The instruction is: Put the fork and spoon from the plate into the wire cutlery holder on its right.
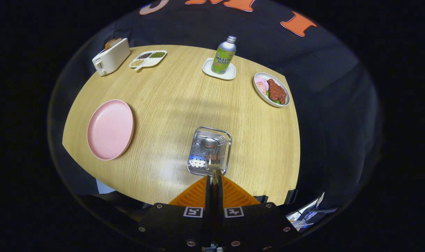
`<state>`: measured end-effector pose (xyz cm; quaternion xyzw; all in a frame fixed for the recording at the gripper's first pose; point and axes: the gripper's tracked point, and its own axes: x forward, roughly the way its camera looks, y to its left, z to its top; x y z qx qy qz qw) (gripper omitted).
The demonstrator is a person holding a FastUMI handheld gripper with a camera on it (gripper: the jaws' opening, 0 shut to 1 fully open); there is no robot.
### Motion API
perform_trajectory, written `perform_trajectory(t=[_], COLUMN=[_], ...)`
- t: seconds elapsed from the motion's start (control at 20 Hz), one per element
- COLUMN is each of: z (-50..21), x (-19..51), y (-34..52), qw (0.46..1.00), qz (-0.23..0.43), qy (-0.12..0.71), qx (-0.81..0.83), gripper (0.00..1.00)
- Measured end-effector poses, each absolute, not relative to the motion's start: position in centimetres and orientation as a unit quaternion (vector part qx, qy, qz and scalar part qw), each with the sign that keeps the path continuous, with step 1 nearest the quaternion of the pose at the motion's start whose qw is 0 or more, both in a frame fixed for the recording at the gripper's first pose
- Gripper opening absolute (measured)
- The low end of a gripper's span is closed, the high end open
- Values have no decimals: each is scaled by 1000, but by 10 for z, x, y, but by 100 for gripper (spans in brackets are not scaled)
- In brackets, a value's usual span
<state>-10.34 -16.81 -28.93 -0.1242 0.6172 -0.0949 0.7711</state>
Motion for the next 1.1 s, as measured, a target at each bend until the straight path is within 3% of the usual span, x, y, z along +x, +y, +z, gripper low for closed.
perform_trajectory(t=[0.45, 0.8, 1.1], z=[-272, -174, -73], x=[-73, -1, 32], y=[-171, -148, -102], qw=[827, 931, 981], qz=[-101, -80, -40], qy=[545, 340, 177], qx=[-95, -102, -68], gripper=[9, 9, 8])
